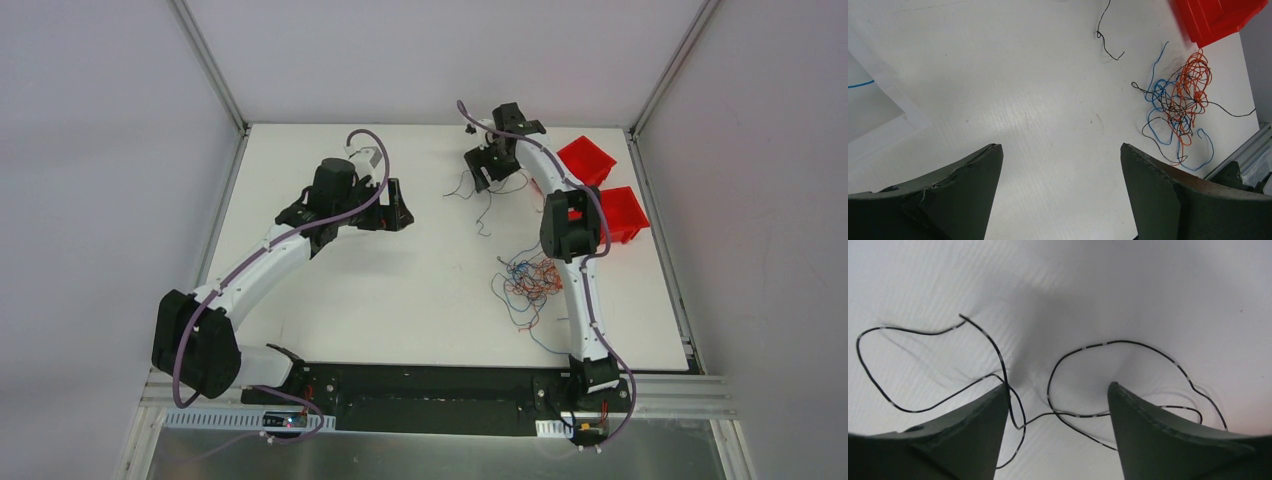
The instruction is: Untangle the cables
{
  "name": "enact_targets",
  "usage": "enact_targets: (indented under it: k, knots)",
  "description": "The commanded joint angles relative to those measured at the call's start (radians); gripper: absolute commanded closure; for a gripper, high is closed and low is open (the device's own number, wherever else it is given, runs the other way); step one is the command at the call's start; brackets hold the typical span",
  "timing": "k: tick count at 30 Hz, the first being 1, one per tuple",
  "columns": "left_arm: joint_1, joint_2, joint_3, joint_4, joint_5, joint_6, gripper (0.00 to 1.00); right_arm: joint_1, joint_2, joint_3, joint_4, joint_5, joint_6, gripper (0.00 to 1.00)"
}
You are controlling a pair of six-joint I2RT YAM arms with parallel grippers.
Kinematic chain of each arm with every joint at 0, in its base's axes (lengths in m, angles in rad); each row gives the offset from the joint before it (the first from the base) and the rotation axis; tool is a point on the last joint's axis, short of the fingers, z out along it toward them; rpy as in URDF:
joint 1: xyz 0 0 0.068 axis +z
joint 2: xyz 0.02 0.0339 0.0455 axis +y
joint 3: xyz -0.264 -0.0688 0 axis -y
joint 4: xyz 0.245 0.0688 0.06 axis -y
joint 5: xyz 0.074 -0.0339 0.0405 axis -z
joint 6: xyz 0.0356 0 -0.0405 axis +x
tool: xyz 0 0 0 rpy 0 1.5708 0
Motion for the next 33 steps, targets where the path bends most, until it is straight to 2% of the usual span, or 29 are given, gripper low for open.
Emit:
enact_targets:
  k: [1, 7, 8, 12, 15, 18, 22, 28, 30, 33]
  knots:
    - [-0.007, 0.011, 0.043, -0.017, 0.022, 0.023, 0.1, -0.002, 0.002, -0.004, -0.1, -0.03, 0.004, 0.36]
    - [-0.007, -0.004, 0.038, -0.024, 0.019, 0.025, 0.1, 0.011, -0.071, -0.161, -0.079, 0.029, 0.044, 0.77]
    - [-0.007, -0.01, 0.039, -0.028, 0.018, 0.028, 0.1, 0.017, -0.079, -0.176, -0.08, 0.042, 0.053, 0.82]
    - [-0.007, -0.03, 0.035, -0.042, 0.008, 0.035, 0.1, 0.058, -0.117, -0.263, -0.051, 0.109, 0.079, 0.86]
    - [-0.007, -0.049, 0.024, -0.052, -0.001, 0.04, 0.1, 0.092, -0.158, -0.342, -0.004, 0.111, 0.106, 1.0]
    - [-0.007, -0.07, 0.012, -0.06, -0.015, 0.045, 0.1, 0.109, -0.242, -0.437, 0.057, -0.014, 0.166, 1.0]
    - [-0.005, -0.095, -0.004, -0.067, -0.022, 0.046, 0.09, 0.111, -0.418, -0.633, 0.235, -0.223, 0.279, 1.0]
    - [0.001, -0.121, -0.017, -0.07, -0.013, 0.028, 0.09, 0.061, -0.565, -0.707, 0.401, -0.575, 0.52, 1.0]
    - [0.002, -0.133, -0.019, -0.069, -0.014, 0.023, 0.09, 0.034, -0.607, -0.745, 0.511, -0.691, 0.635, 1.0]
    - [0.004, -0.155, -0.023, -0.073, -0.019, 0.02, 0.09, -0.019, -0.681, -0.832, 0.765, -0.826, 0.852, 1.0]
